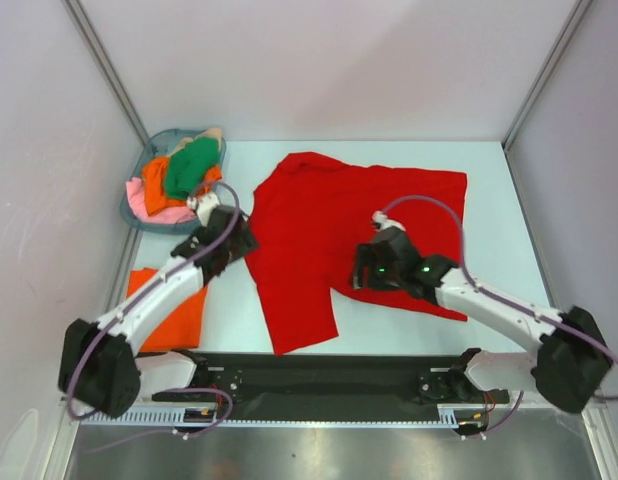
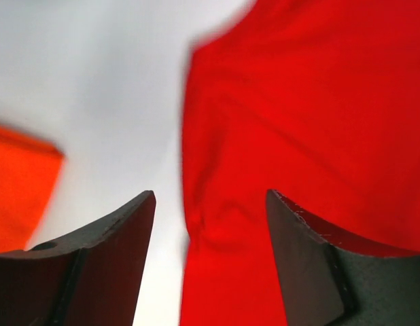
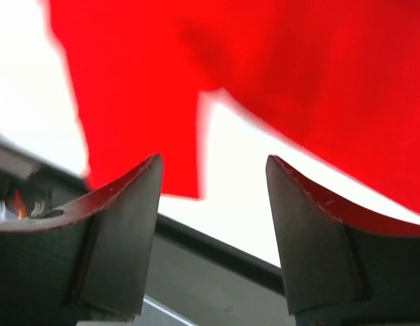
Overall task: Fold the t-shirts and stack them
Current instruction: Flatten the tshirt out
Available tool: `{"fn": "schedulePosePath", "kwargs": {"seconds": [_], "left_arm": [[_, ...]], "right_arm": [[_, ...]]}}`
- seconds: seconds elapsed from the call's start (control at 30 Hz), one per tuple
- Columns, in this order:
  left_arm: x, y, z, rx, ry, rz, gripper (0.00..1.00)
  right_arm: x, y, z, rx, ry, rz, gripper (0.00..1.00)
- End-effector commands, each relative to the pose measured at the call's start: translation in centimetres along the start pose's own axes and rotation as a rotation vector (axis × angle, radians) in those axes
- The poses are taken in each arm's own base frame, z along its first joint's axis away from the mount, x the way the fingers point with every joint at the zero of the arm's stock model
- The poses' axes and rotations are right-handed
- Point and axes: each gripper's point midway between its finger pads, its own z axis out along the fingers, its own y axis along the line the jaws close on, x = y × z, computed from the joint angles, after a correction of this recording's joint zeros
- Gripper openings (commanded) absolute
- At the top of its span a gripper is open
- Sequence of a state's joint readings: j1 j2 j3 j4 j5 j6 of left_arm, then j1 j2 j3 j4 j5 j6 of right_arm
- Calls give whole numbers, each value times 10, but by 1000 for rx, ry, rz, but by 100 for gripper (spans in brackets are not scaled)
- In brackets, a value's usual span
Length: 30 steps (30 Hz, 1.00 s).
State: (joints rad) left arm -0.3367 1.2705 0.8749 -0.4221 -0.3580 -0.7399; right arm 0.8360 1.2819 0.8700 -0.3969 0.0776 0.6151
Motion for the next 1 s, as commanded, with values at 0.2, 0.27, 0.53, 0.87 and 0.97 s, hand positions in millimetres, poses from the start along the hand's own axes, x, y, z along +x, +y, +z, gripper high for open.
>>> {"fn": "schedulePosePath", "kwargs": {"seconds": [0.2,0.27,0.53,0.87,0.97], "left_arm": [[128,35,-32,-25,175,11,60],[133,28,-31,29,186,13,57],[173,35,-31,3,339,96,68],[209,27,-25,66,428,26,50],[217,38,-24,22,447,17,39]], "right_arm": [[9,-146,-45,308,-85,452,65],[1,-170,-53,357,-140,528,59],[19,-204,-48,381,-109,650,59],[20,-212,-49,394,-125,646,60],[14,-213,-53,394,-140,633,60]]}}
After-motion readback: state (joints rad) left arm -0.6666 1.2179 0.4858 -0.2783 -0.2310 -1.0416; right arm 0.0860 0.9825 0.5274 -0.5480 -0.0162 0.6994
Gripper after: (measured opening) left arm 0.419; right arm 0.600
